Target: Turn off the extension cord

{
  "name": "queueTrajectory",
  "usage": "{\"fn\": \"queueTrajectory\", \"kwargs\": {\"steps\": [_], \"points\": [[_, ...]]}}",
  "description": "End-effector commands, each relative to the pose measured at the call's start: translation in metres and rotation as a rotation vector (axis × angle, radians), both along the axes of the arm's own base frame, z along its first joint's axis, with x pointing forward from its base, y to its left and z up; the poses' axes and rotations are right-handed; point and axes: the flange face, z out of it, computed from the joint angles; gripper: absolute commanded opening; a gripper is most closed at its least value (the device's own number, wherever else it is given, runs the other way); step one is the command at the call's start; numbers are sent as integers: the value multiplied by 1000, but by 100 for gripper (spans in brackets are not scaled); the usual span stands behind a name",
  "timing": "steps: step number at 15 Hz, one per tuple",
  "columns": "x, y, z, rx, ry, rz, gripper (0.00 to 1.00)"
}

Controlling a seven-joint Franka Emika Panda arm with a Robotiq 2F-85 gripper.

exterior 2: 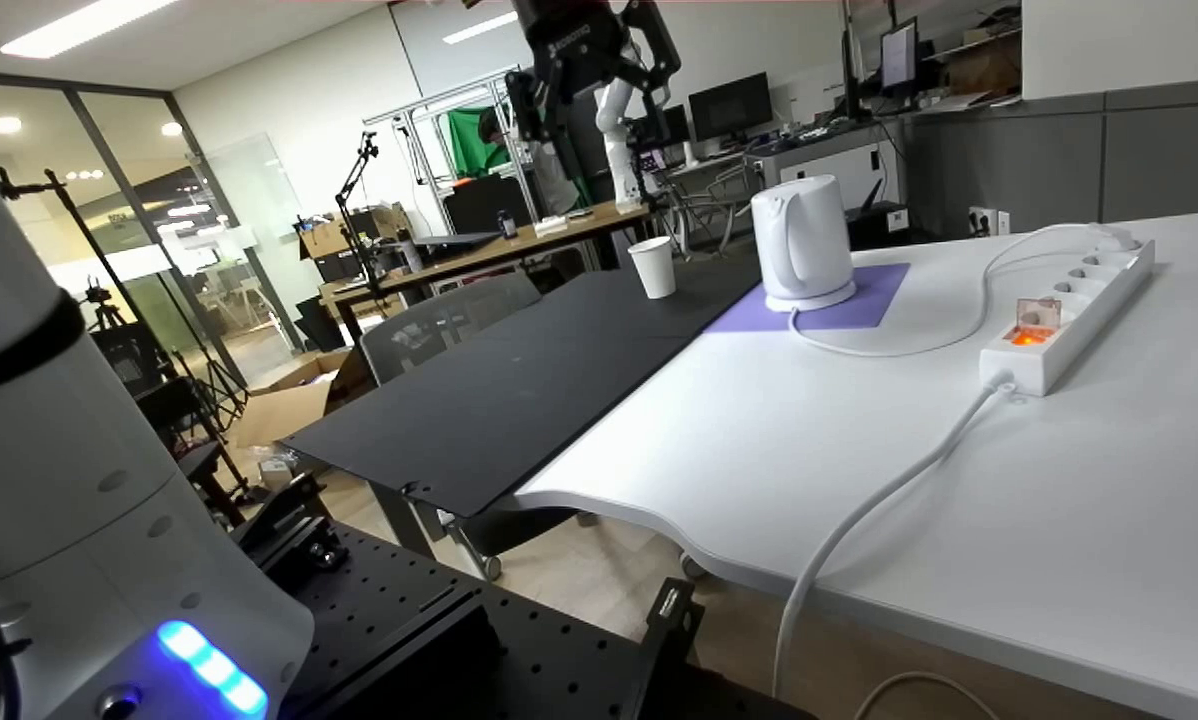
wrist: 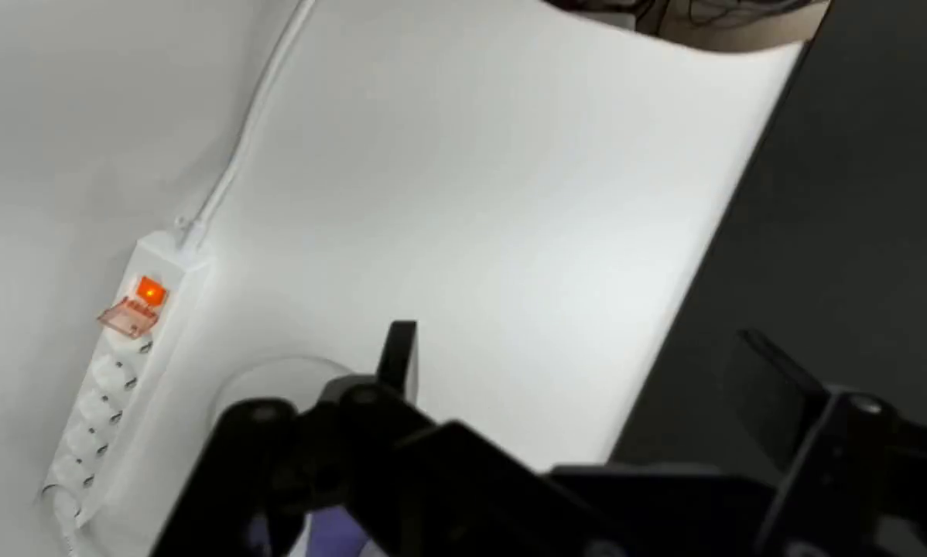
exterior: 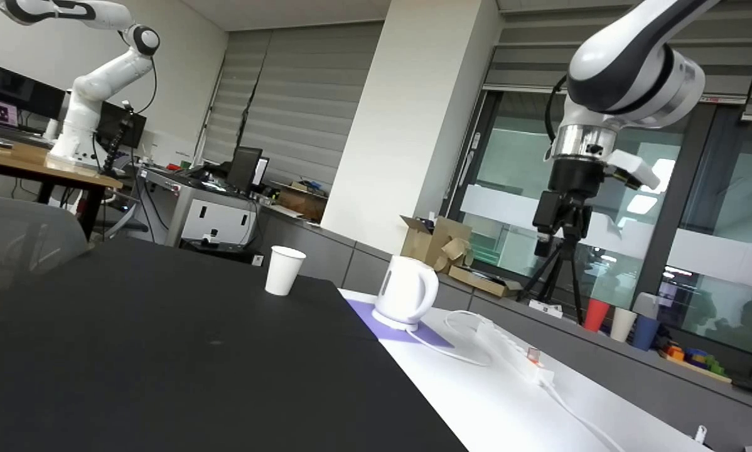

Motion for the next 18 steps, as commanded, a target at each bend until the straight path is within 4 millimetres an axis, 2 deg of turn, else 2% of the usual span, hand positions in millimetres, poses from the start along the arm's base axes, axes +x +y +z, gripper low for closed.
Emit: {"fn": "queueTrajectory", "kwargs": {"steps": [1,4,11,13,15,18], "points": [[25,-66,-19,29,-125,-165,74],[49,-120,-46,62,-220,-309,53],[125,-196,-98,152,-223,-456,4],[143,-216,-106,152,-191,-472,0],[155,-236,-112,160,-137,-473,0],[156,-262,-129,200,31,-472,0]]}}
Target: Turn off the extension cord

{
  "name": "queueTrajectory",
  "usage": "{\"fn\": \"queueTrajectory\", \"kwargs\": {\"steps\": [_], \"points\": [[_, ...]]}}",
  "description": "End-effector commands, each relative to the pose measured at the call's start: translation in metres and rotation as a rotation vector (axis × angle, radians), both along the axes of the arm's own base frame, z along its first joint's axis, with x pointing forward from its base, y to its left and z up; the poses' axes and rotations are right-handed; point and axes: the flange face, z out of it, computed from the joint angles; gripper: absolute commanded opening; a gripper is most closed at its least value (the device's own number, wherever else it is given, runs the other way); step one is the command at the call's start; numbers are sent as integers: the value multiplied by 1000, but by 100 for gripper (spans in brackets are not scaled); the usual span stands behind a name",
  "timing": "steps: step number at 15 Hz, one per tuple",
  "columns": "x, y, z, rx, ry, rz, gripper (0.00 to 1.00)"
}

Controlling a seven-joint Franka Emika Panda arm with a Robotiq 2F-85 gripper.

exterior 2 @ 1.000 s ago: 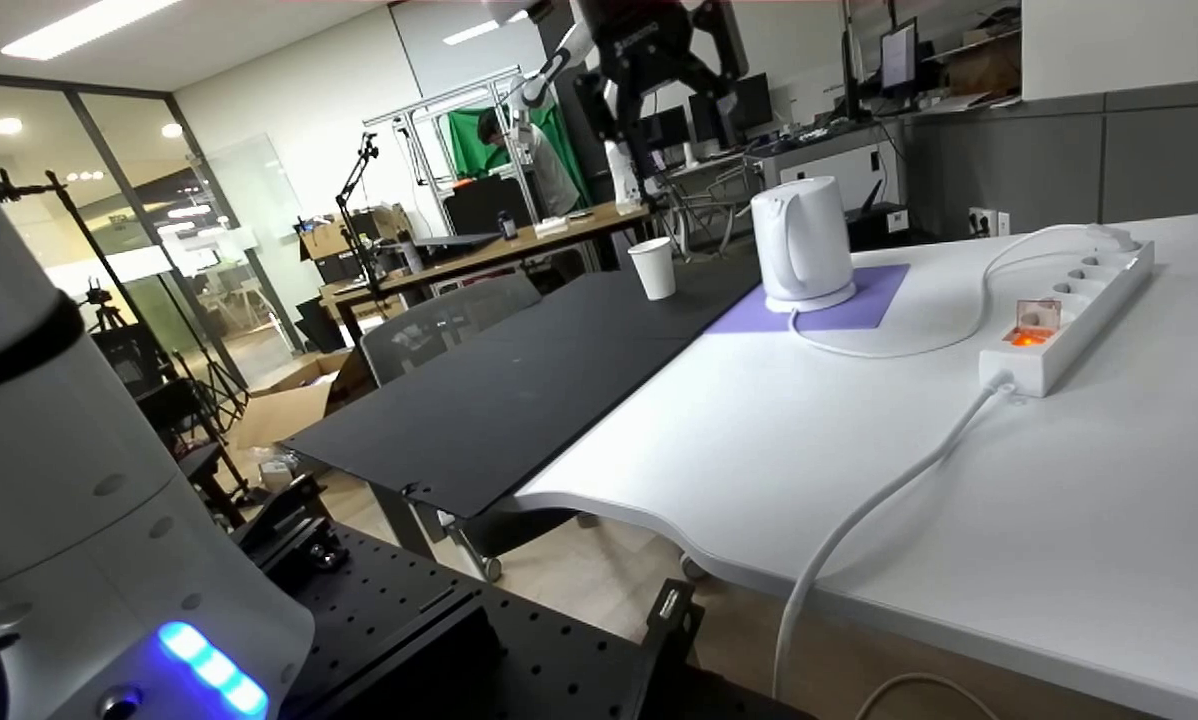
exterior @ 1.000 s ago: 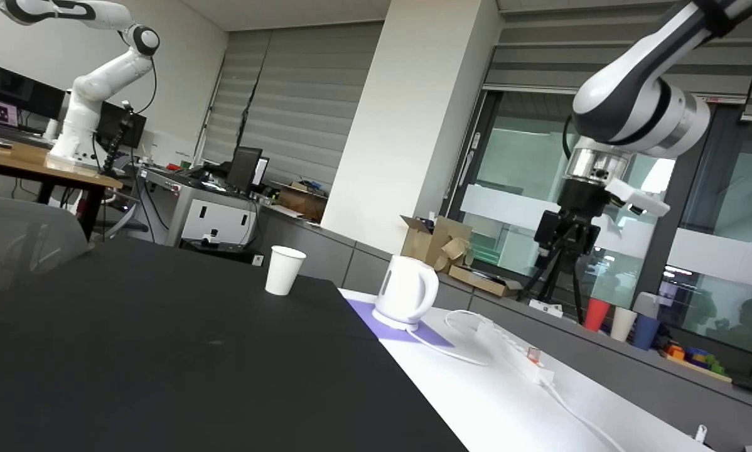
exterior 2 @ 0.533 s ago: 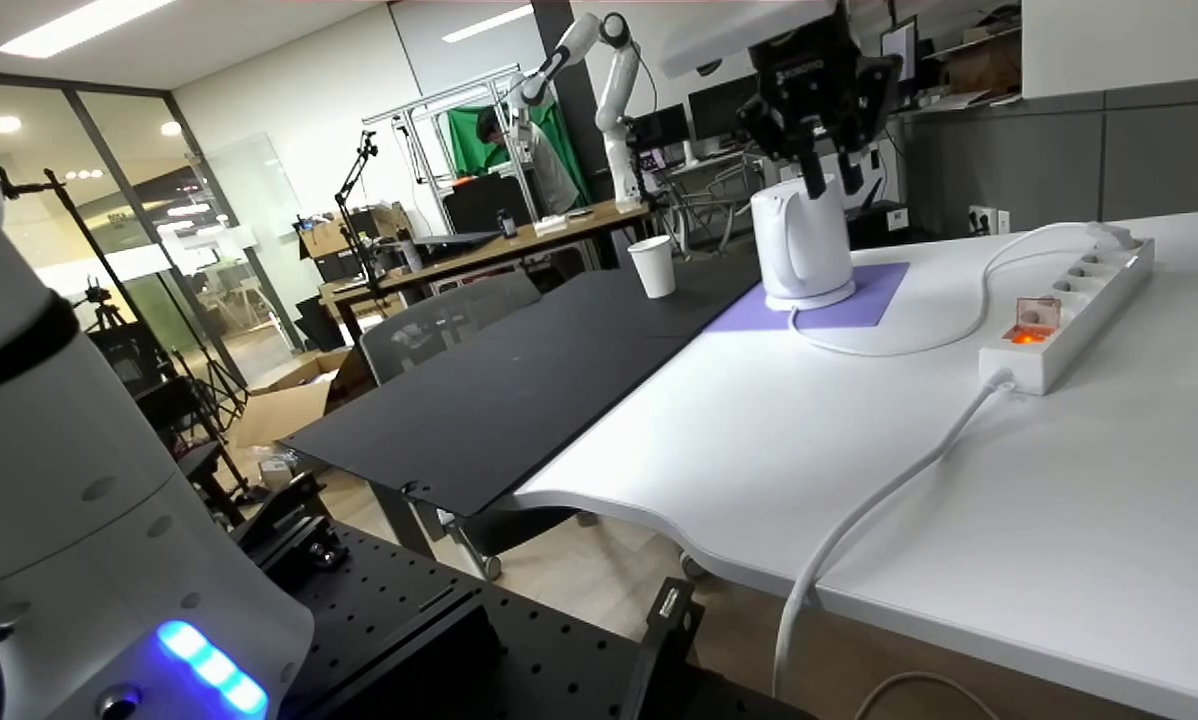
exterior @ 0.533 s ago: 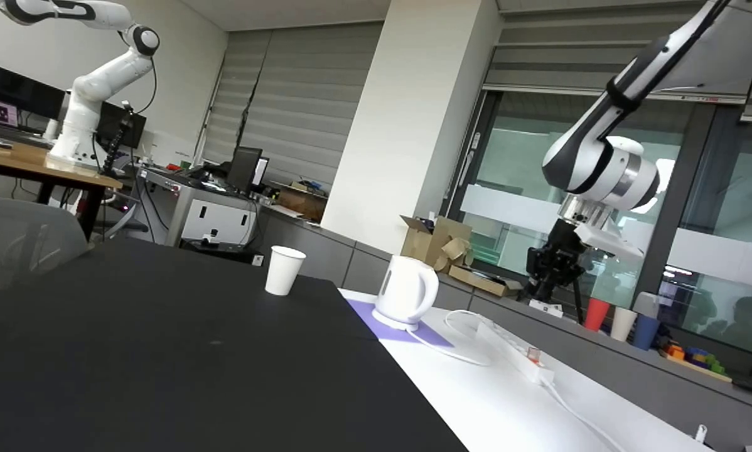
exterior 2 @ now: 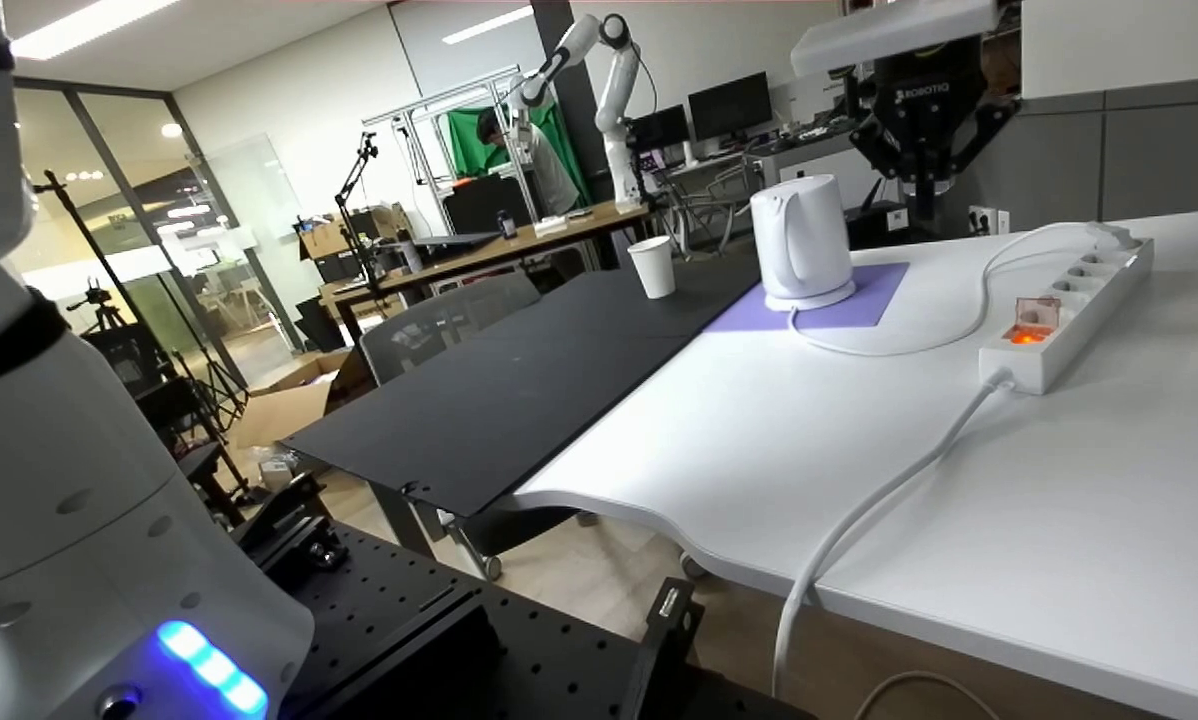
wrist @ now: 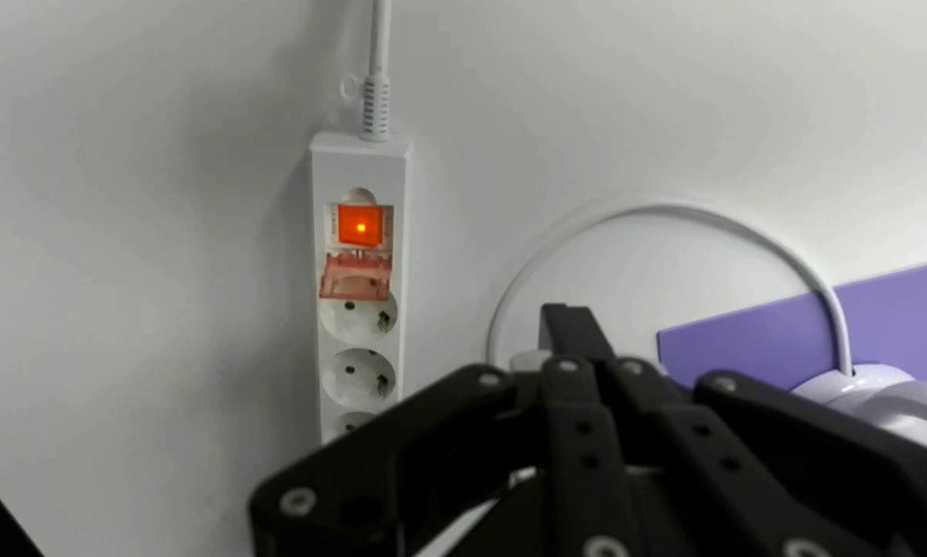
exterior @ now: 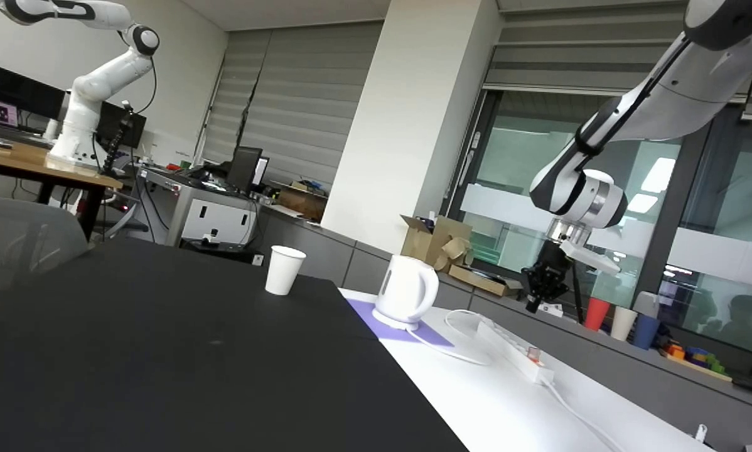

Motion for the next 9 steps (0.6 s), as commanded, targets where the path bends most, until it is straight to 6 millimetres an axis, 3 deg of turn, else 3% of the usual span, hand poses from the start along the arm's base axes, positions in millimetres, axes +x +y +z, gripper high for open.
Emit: {"fn": "queueTrajectory", "kwargs": {"steps": [1,4,9], "points": [[2,-9,-3,24,47,8,1],[3,-25,-14,48,103,10,1],[7,-24,-15,52,106,15,1]]}}
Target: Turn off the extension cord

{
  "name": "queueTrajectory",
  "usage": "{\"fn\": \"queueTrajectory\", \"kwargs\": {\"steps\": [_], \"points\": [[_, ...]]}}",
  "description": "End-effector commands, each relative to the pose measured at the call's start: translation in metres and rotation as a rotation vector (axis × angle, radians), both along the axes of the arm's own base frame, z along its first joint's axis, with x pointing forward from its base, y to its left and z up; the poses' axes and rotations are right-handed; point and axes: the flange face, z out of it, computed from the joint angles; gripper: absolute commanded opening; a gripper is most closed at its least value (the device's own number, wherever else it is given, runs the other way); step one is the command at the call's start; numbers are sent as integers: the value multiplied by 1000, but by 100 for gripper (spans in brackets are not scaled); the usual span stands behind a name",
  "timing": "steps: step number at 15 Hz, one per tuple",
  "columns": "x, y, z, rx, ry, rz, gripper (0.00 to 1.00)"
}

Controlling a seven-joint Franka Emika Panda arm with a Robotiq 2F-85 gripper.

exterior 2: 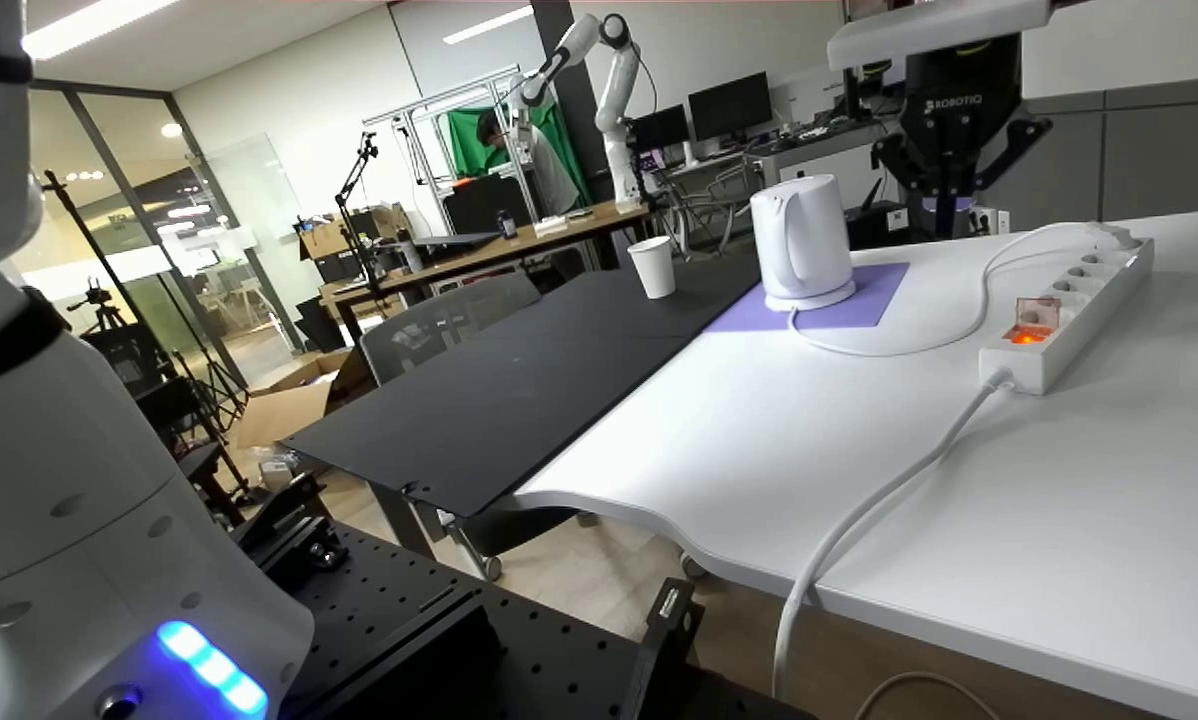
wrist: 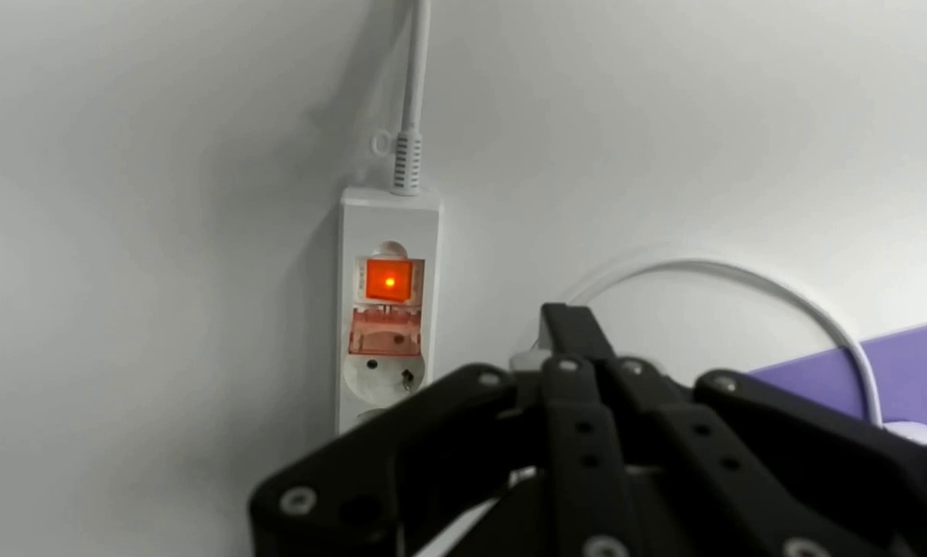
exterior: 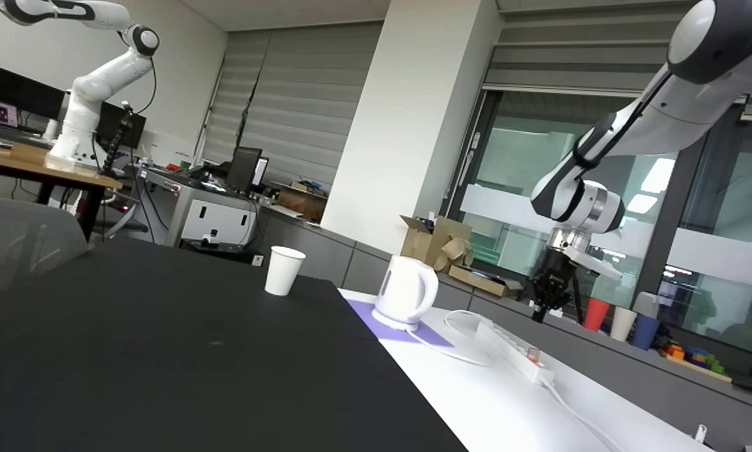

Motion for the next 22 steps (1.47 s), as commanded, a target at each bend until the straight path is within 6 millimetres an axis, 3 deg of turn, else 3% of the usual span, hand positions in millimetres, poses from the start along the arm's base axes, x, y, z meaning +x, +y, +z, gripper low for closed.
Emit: {"fn": "queueTrajectory", "kwargs": {"steps": [1,12,22], "points": [[1,-1,0,0,0,0,0],[-10,-44,-69,32,-14,-96,0],[2,-49,-91,27,-37,-102,0]]}}
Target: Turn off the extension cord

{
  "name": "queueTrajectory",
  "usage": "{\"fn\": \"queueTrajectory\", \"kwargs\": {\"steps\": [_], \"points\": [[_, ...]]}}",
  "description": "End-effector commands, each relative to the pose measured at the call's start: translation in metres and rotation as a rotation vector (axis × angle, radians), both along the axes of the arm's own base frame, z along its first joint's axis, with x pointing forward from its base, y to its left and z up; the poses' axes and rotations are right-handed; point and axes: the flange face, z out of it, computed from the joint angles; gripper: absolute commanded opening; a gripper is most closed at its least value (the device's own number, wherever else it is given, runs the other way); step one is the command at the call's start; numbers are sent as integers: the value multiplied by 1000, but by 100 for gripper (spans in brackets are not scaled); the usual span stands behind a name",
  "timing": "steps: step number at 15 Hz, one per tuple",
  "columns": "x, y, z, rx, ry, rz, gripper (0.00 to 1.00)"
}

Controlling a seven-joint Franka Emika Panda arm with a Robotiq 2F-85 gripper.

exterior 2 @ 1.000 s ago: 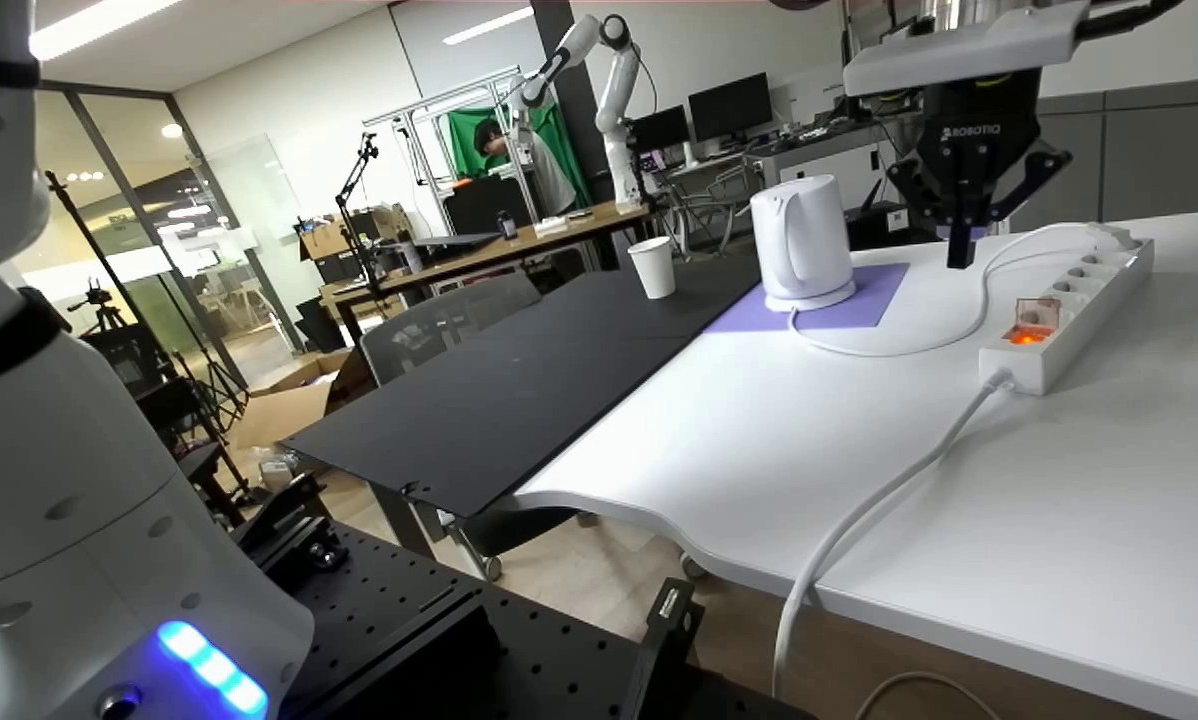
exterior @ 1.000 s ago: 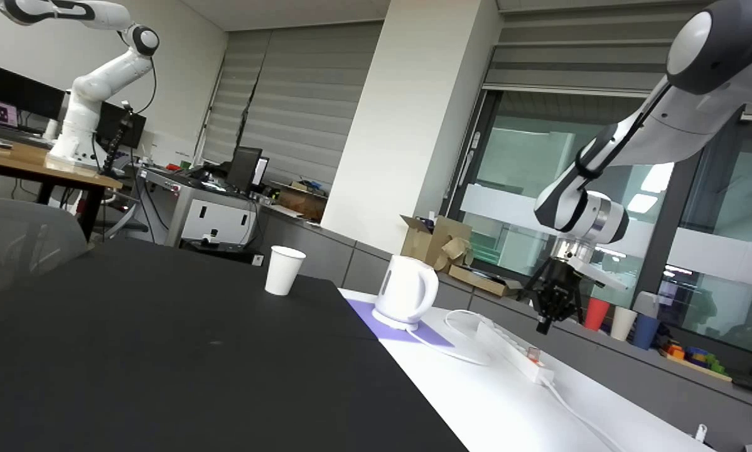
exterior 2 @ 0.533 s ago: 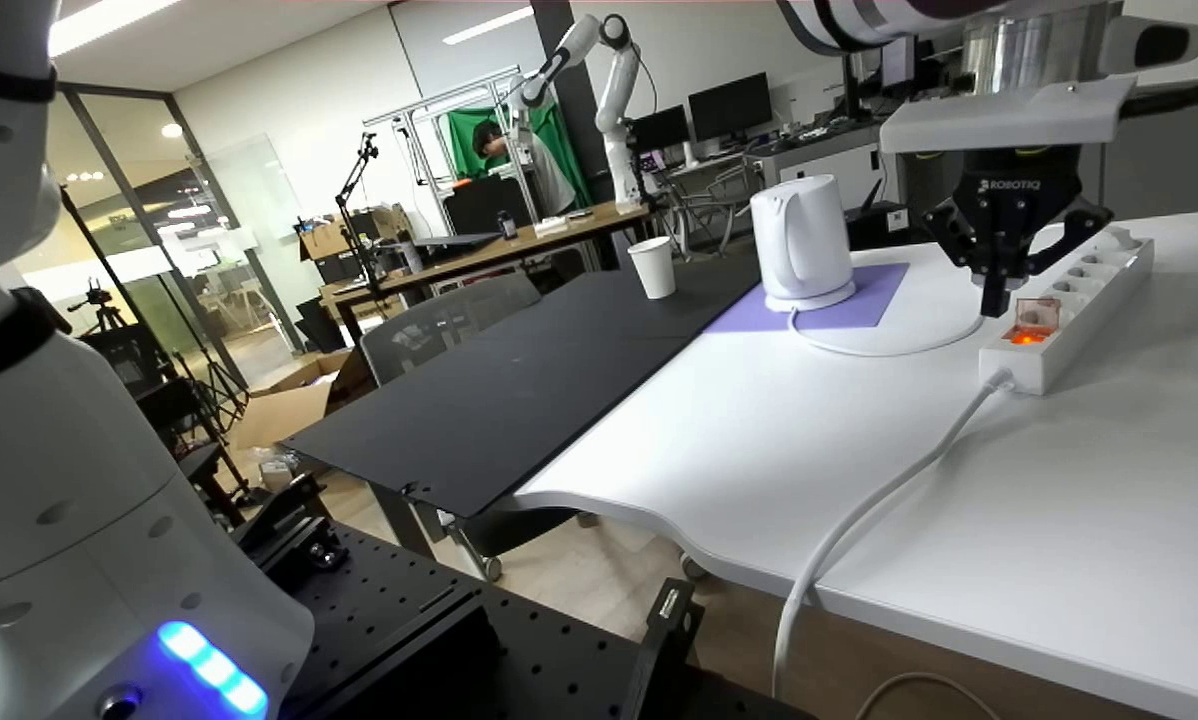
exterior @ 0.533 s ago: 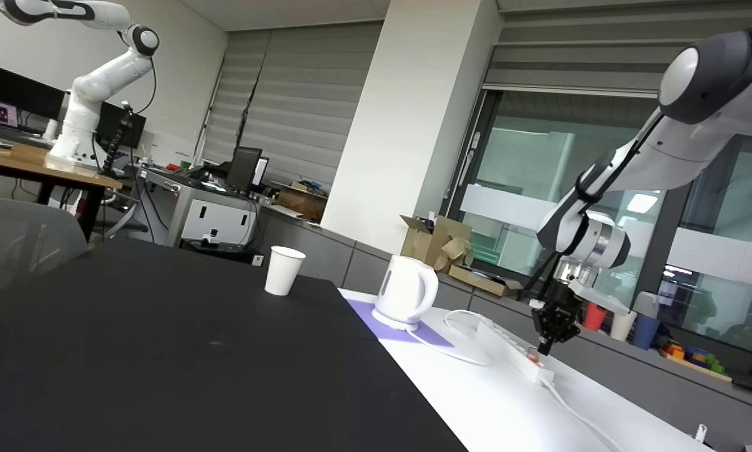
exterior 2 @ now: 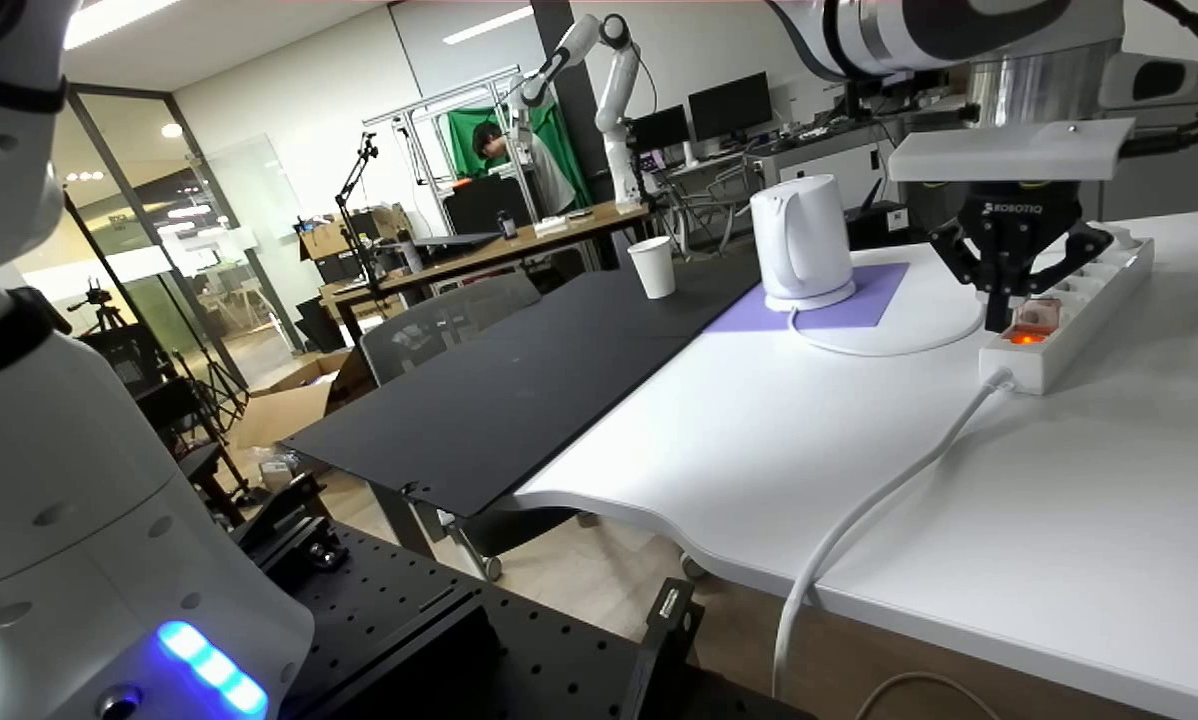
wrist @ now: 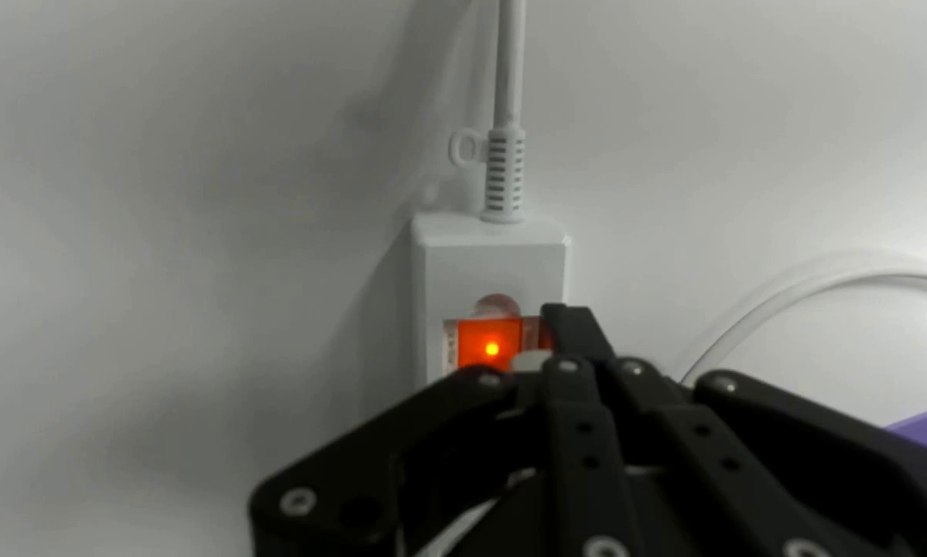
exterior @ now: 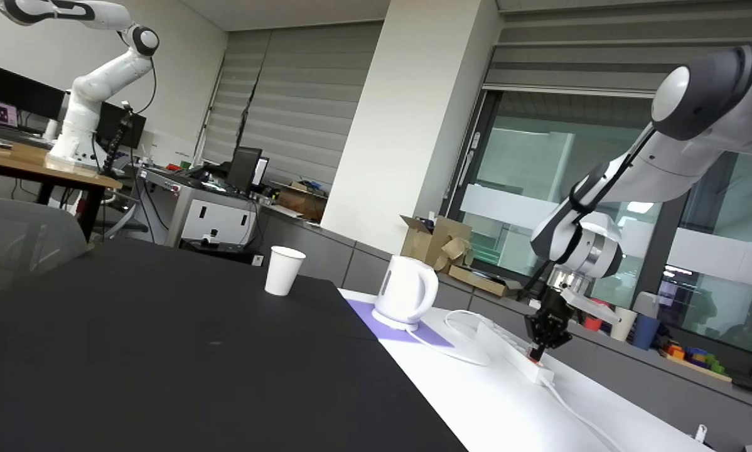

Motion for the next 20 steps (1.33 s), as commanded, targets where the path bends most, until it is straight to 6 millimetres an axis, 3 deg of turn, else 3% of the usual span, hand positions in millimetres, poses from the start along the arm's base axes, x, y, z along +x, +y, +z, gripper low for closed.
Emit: {"fn": "queueTrajectory", "kwargs": {"steps": [1,15,20], "points": [[8,-10,2,-1,-17,-28,0],[8,-26,-9,-3,15,-60,0],[12,-23,-27,-20,37,-55,0]]}}
